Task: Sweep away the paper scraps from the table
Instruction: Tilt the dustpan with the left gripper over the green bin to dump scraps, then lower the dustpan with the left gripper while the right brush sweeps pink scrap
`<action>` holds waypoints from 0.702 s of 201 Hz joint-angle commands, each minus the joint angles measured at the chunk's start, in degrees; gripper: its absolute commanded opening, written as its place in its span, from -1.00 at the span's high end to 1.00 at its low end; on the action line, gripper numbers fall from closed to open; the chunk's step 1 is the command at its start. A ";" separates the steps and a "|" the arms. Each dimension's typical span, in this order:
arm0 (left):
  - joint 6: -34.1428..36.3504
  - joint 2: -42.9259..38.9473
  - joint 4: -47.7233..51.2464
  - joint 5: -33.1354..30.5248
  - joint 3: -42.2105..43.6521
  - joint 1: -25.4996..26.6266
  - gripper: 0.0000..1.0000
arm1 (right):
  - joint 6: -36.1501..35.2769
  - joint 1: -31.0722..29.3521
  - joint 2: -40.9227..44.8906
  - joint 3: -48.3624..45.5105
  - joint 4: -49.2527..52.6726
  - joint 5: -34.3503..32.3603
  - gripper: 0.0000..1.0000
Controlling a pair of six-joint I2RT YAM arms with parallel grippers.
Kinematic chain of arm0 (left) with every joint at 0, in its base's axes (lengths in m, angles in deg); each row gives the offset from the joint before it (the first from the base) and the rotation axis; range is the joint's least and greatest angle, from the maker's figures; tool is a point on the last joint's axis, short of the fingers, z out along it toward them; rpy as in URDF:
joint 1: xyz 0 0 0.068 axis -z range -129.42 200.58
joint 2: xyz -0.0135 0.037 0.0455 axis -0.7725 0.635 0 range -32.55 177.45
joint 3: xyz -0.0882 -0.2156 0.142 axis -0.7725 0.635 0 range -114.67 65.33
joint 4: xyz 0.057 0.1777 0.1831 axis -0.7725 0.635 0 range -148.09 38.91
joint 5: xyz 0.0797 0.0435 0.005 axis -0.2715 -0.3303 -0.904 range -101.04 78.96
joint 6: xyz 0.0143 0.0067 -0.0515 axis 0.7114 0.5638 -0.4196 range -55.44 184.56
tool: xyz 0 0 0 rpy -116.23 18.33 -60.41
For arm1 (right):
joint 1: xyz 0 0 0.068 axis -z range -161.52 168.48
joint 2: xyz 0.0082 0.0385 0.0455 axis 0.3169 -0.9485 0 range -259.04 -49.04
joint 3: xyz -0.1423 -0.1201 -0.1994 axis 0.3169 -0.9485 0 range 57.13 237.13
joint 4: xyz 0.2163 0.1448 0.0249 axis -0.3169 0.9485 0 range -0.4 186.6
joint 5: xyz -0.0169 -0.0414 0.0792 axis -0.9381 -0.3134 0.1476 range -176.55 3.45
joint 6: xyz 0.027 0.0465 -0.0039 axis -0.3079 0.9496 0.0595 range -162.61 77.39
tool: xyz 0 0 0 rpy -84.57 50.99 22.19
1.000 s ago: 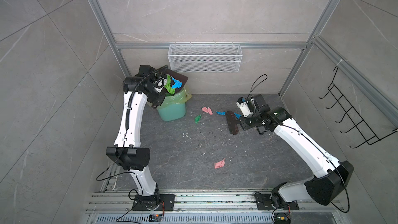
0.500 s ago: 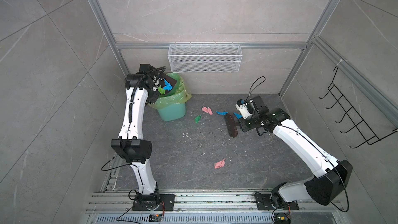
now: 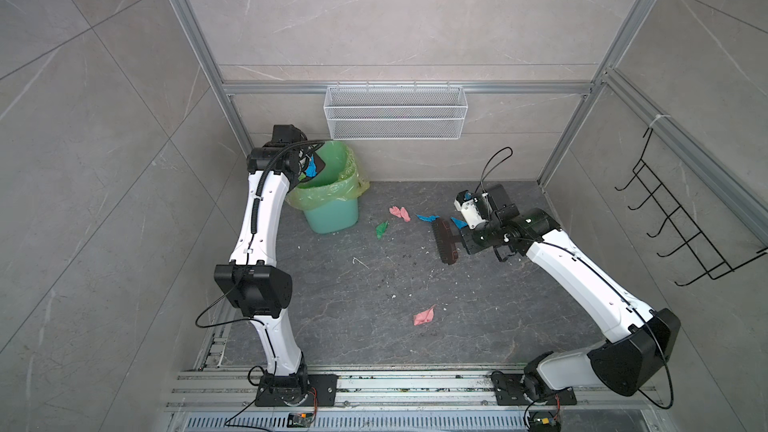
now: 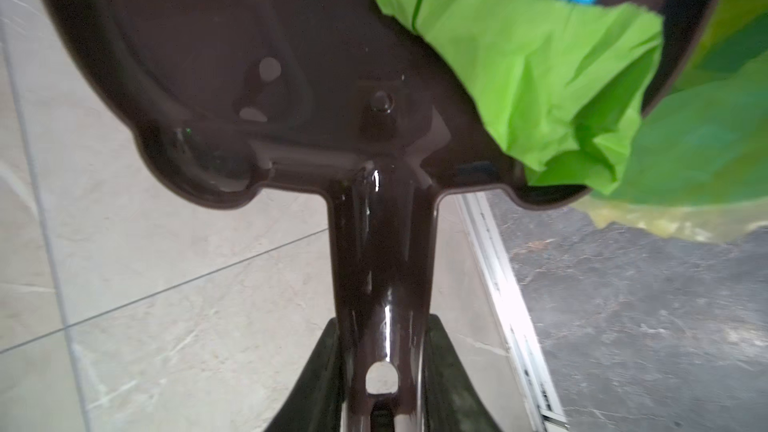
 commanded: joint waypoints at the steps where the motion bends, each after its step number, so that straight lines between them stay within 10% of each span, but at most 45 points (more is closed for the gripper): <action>1: 8.84 -4.09 -8.99 -5.11 1.07 1.22 1.00 | 1.28 0.08 0.32 -0.39 -2.13 0.65 1.00; 141: 29.97 -8.65 -26.98 -11.56 11.29 2.94 1.00 | 1.46 0.04 0.68 -0.89 -2.39 1.19 1.00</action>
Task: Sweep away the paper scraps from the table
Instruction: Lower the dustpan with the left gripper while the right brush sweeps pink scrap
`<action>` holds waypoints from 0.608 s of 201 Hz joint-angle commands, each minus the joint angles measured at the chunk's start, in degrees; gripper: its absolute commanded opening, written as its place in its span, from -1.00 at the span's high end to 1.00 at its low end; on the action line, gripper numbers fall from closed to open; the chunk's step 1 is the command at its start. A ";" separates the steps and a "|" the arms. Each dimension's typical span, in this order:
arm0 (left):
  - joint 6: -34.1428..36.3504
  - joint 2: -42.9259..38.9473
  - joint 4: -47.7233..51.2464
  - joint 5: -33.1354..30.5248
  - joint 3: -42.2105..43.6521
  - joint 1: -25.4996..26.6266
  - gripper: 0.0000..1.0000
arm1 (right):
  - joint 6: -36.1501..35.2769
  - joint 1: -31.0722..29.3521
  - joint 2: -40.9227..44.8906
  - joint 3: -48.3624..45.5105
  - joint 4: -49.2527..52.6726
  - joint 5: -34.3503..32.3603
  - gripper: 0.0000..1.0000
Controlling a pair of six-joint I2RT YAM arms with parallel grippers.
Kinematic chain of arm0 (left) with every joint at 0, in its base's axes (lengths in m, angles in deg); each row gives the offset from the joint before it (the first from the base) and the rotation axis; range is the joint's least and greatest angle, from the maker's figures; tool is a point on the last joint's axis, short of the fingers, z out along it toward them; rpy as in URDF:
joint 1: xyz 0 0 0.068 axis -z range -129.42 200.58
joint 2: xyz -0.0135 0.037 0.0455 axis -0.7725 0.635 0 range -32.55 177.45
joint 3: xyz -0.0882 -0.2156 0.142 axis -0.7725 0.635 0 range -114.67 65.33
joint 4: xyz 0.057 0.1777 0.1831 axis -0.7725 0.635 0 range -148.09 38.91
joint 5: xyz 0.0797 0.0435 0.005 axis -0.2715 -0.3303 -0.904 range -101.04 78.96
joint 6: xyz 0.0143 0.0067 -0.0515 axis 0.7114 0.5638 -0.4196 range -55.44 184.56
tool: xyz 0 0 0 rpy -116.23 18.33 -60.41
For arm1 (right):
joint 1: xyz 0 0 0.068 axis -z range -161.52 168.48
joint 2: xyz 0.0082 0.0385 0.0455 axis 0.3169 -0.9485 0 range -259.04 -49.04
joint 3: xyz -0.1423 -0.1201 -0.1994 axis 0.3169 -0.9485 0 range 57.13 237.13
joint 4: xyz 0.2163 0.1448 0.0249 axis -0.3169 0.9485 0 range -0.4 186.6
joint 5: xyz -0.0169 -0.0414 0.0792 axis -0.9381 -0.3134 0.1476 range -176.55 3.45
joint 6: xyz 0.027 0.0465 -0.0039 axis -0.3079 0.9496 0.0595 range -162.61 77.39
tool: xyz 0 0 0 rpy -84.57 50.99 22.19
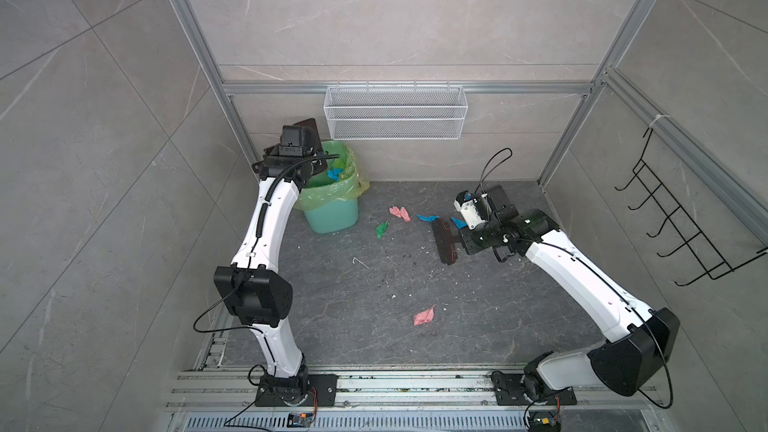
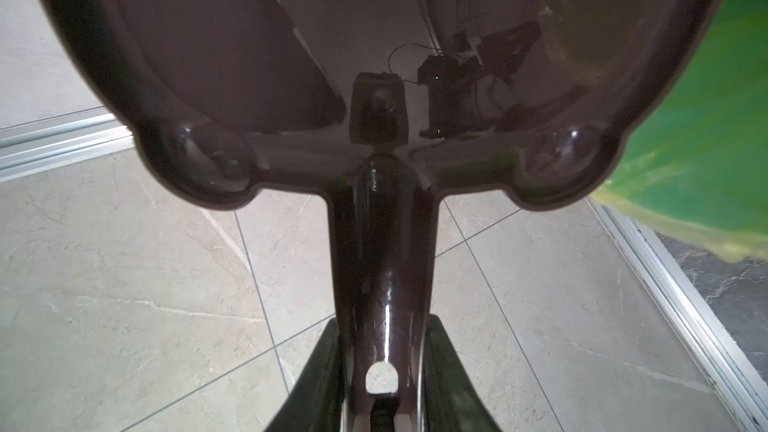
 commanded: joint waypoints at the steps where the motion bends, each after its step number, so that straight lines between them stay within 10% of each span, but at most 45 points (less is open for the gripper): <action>1: 2.95 -4.20 -5.11 -3.12 0.83 0.05 1.00 | 1.02 0.06 0.68 -0.11 -1.74 1.00 1.00; 122: -27.10 -7.92 15.72 9.90 -3.43 0.40 1.00 | -2.22 -0.08 2.97 2.79 2.46 20.51 1.00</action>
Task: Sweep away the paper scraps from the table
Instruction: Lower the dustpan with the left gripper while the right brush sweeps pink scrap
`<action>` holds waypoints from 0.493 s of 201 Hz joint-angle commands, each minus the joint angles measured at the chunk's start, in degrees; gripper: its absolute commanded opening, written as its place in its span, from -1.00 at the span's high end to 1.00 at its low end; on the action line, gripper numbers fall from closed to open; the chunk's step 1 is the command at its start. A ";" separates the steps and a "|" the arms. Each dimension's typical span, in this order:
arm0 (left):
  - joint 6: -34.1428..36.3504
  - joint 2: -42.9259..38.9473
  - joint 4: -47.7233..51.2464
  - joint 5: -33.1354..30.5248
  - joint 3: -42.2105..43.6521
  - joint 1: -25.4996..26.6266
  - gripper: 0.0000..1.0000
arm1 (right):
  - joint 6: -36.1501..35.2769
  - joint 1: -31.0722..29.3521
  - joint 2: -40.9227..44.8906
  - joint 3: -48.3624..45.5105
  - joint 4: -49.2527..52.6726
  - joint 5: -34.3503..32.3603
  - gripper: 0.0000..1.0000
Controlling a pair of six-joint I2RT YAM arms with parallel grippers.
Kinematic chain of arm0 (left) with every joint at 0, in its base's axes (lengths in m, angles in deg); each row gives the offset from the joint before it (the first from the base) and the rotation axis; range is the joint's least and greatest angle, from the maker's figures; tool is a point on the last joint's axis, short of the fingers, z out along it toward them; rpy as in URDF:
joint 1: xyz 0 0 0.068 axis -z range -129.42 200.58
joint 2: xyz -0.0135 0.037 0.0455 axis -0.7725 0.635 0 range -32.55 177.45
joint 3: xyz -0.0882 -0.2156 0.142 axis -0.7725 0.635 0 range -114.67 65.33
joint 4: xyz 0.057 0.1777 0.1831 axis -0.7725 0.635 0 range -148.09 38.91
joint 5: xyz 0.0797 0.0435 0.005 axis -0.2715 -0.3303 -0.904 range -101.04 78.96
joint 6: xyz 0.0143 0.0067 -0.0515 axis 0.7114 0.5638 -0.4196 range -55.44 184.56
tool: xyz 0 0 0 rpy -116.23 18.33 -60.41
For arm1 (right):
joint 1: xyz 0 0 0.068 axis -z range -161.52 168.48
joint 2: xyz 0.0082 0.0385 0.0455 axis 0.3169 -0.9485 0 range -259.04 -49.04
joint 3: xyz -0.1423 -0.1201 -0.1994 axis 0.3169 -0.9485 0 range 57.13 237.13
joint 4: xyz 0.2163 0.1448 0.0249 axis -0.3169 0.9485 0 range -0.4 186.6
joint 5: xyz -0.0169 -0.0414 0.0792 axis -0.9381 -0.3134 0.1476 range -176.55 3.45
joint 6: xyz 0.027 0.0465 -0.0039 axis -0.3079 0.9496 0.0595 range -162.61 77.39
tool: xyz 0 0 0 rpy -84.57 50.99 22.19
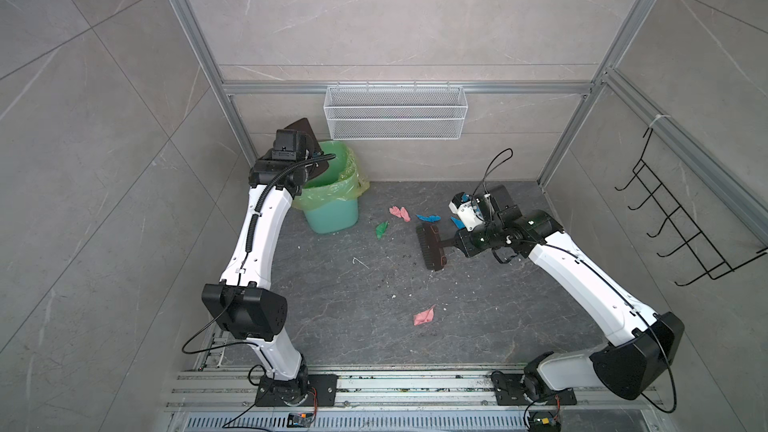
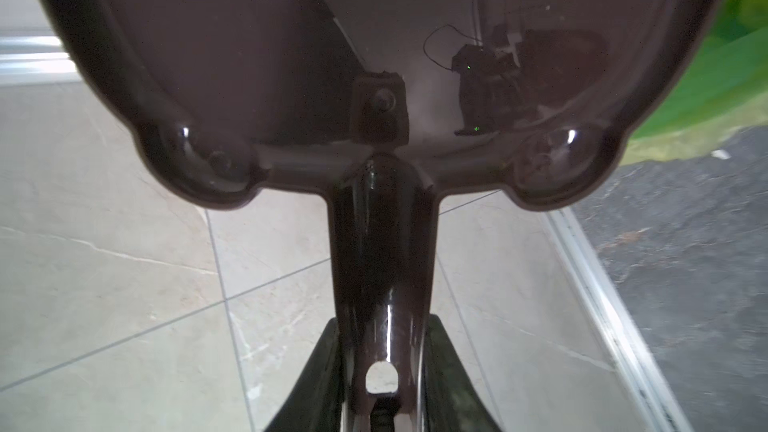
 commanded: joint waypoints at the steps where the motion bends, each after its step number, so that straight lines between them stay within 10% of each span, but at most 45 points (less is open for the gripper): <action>1: -10.86 -2.53 5.00 5.25 -4.56 0.29 1.00 | -1.47 -0.13 1.72 2.73 2.36 8.34 1.00; 99: -23.12 -10.65 15.99 37.31 -2.44 0.51 1.00 | -2.34 -4.22 3.37 7.29 24.66 21.68 1.00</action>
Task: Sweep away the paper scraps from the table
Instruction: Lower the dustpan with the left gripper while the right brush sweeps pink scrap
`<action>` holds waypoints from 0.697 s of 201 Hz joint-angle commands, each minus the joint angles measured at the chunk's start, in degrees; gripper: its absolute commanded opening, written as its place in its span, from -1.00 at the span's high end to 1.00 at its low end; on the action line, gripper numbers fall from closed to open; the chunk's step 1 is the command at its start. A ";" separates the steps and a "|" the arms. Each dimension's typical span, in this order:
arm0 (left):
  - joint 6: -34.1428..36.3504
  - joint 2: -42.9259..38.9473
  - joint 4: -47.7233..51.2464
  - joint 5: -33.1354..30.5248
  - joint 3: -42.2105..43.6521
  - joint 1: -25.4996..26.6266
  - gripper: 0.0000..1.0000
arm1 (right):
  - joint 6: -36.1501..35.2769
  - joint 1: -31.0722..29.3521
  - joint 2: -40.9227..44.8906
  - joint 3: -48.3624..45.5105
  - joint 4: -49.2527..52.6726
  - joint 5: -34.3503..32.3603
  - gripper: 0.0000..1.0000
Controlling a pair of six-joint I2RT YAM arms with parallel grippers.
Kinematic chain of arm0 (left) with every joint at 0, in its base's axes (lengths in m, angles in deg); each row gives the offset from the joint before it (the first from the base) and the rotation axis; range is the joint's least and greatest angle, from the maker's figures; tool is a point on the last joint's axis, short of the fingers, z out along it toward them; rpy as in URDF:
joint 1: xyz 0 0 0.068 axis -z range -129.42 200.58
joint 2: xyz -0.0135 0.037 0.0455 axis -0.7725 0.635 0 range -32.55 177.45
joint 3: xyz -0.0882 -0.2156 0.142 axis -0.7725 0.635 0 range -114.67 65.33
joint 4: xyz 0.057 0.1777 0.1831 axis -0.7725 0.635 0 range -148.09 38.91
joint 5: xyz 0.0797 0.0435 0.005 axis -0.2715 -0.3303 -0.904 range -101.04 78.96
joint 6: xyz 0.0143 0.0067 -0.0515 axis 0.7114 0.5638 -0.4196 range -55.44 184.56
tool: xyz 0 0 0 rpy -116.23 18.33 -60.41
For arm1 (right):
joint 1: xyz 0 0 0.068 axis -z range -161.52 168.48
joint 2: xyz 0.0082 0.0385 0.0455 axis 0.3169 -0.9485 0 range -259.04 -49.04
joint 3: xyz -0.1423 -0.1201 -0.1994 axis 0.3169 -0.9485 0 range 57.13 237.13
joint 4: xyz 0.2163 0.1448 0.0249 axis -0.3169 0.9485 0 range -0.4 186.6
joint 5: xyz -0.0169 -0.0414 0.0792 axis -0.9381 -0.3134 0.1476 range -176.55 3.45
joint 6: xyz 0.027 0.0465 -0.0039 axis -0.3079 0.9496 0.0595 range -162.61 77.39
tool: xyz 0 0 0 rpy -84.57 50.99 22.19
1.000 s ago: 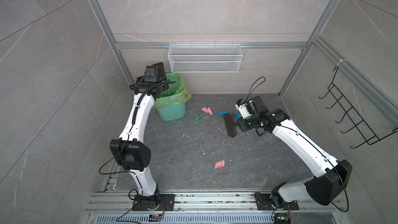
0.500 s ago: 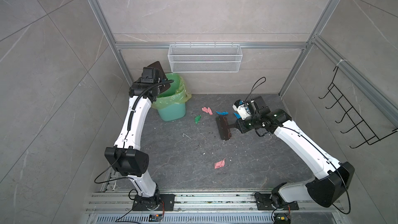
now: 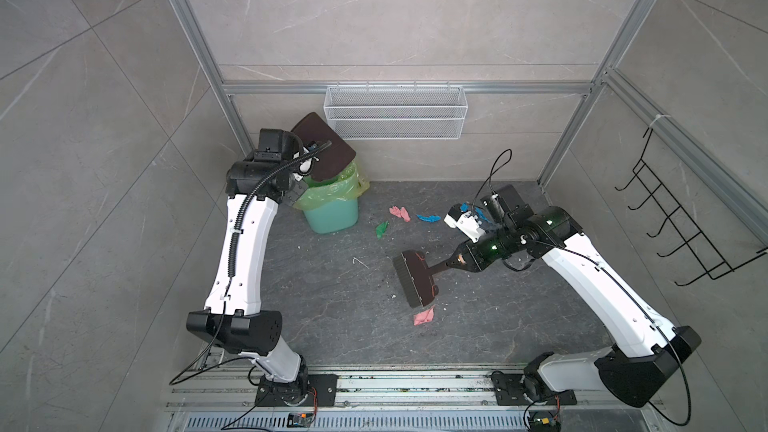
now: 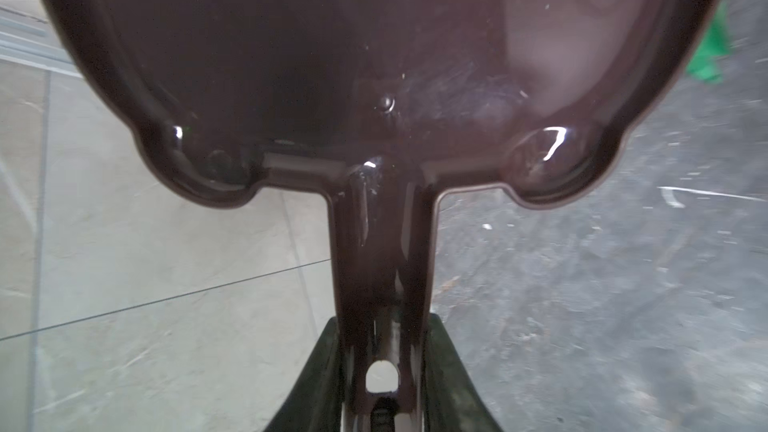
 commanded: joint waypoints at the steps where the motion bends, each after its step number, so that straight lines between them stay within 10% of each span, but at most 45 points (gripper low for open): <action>1: -4.92 -3.57 1.91 10.54 1.56 0.53 1.00 | -0.53 -1.71 1.11 0.23 6.35 3.57 1.00; 140: -7.23 -9.28 4.56 23.86 16.44 9.37 1.00 | 11.49 -1.85 -5.97 -7.91 -8.30 -21.38 1.00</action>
